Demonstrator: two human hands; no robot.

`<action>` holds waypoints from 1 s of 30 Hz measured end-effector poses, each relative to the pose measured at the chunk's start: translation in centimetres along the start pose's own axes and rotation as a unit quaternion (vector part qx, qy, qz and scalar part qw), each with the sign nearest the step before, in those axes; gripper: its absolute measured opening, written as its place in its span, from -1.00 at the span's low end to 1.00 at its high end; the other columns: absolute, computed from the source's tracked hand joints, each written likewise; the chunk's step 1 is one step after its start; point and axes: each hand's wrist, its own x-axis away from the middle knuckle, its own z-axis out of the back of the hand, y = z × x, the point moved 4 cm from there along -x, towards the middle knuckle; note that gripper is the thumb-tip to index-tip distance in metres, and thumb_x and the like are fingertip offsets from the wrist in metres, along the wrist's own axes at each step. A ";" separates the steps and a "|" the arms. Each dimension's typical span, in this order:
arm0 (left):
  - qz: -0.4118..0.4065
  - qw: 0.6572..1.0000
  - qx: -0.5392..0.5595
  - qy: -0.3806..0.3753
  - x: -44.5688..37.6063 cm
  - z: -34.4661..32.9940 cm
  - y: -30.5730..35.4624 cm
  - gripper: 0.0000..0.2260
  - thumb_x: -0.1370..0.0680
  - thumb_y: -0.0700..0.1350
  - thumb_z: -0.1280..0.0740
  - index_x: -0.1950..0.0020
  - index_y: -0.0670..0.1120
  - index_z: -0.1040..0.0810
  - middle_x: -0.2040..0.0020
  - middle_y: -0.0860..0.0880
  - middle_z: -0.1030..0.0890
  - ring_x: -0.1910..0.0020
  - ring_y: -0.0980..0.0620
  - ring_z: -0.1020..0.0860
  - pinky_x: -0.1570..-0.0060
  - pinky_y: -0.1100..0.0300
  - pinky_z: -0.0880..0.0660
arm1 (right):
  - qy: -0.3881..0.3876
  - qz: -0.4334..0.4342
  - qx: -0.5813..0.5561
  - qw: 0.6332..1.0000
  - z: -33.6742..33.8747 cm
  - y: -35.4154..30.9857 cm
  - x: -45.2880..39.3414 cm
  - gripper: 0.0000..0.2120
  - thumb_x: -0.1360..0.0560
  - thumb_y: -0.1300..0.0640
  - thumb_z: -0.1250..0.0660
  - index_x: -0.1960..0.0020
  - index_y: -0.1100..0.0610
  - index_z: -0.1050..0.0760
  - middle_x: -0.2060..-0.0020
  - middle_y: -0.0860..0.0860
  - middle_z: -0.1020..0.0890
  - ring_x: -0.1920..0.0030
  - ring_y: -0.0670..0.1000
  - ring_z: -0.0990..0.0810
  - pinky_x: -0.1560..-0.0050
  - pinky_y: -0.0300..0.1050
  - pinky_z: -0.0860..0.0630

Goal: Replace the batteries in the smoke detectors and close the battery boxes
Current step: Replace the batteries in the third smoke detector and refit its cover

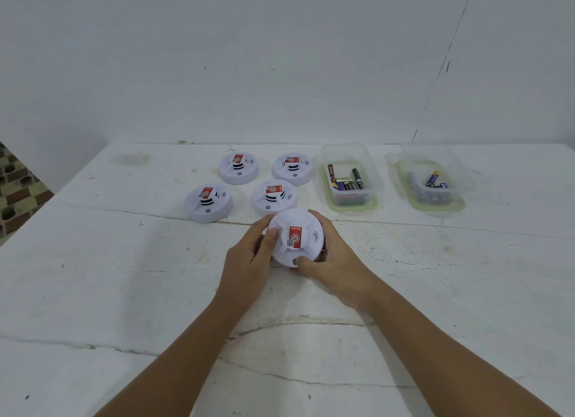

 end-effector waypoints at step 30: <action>-0.005 1.000 0.010 0.003 0.1 0.1 0.4 -0.72 -0.73 0.07 -0.22 -0.42 0.18 -0.55 -0.21 0.22 -0.68 -0.23 0.24 -0.60 -0.17 0.34 -0.54 | -0.033 -0.015 -0.067 0.997 0.0 0.3 -0.3 -0.22 -0.52 0.42 -0.42 -0.59 -0.06 -0.24 -0.38 -0.02 -0.58 -0.39 0.08 -0.57 -0.30 0.16 -0.59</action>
